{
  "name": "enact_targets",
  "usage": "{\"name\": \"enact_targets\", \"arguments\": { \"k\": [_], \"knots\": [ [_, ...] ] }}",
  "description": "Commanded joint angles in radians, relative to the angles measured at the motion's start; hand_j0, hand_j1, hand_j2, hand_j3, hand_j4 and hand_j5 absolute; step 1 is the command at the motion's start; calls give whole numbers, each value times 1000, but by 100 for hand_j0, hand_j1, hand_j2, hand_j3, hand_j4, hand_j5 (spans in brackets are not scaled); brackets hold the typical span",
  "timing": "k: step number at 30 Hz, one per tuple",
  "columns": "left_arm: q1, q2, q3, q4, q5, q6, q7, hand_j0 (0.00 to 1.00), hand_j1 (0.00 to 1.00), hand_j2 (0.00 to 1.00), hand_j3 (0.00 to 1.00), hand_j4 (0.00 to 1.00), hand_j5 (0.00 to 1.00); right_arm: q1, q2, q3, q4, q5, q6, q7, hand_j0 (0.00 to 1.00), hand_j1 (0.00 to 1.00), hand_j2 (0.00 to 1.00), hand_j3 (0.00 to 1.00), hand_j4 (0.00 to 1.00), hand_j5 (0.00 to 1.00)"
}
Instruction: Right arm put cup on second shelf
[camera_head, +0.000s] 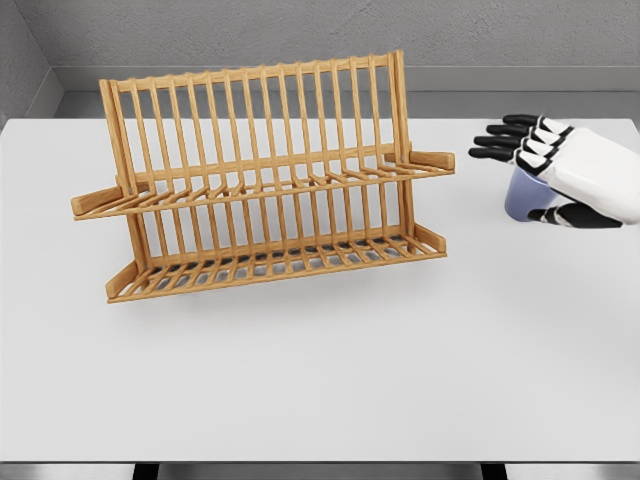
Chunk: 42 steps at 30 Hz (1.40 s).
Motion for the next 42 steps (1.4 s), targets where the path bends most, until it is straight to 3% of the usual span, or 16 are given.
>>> {"name": "enact_targets", "arguments": {
  "k": [1, 3, 7, 8, 9, 11, 14, 17, 18, 20, 23, 29, 35, 42],
  "knots": [
    [0, 0, 1, 0, 1, -1, 0, 100, 100, 100, 100, 100, 100, 0, -4, 5, -1, -8, -1, 1, 100, 100, 100, 100, 100, 100],
    [0, 0, -1, 0, 1, 0, 0, 100, 100, 100, 100, 100, 100, 2, -21, -3, 5, -19, -1, -9, 100, 100, 100, 100, 100, 100],
    [0, 0, -1, 0, 1, 0, 0, 100, 100, 100, 100, 100, 100, -2, -105, -3, 140, -65, -1, 2, 100, 100, 100, 100, 100, 100],
    [0, 0, 1, 0, 1, -1, 0, 100, 100, 100, 100, 100, 100, -11, -102, -7, 147, -65, -1, 77, 100, 100, 100, 100, 100, 100],
    [0, 0, -1, 0, 1, 0, 0, 100, 100, 100, 100, 100, 100, -51, -87, -26, 175, -67, -1, 229, 100, 100, 100, 100, 100, 100],
    [0, 0, -1, 0, -1, 0, 0, 100, 100, 100, 100, 100, 100, -107, -55, -55, 186, -68, -1, 430, 100, 100, 100, 100, 100, 100],
    [0, 0, 1, 0, 1, 0, 0, 100, 100, 100, 100, 100, 100, -179, -10, -41, 195, -67, -1, 618, 100, 100, 100, 100, 100, 100],
    [0, 0, 1, 0, 1, 0, 0, 100, 100, 100, 100, 100, 100, -209, 10, -27, 265, -67, -1, 618, 100, 100, 100, 100, 100, 100],
    [0, 0, -1, 0, 1, 0, 0, 100, 100, 100, 100, 100, 100, -276, 48, 14, 318, -67, -1, 618, 100, 100, 100, 100, 100, 100],
    [0, 0, -1, 0, 1, 0, 0, 100, 100, 100, 100, 100, 100, -437, 116, 184, 410, -65, -1, 618, 100, 100, 100, 100, 100, 100],
    [0, 0, -1, 0, 1, 0, 0, 100, 100, 100, 100, 100, 100, -575, 205, 352, 523, -61, -1, 618, 100, 100, 100, 100, 100, 100],
    [0, 0, -1, 0, 1, 0, 0, 100, 100, 100, 100, 100, 100, -606, 205, 361, 631, -51, -1, 618, 100, 100, 100, 100, 100, 100],
    [0, 0, -1, 0, 1, -1, 0, 100, 100, 100, 100, 100, 100, -611, 206, 367, 641, -50, -1, 618, 100, 100, 100, 100, 100, 100],
    [0, 0, 1, 0, 1, -1, 0, 100, 100, 100, 100, 100, 100, -614, 257, 405, 739, -41, -1, 618, 100, 100, 100, 100, 100, 100]
  ]
}}
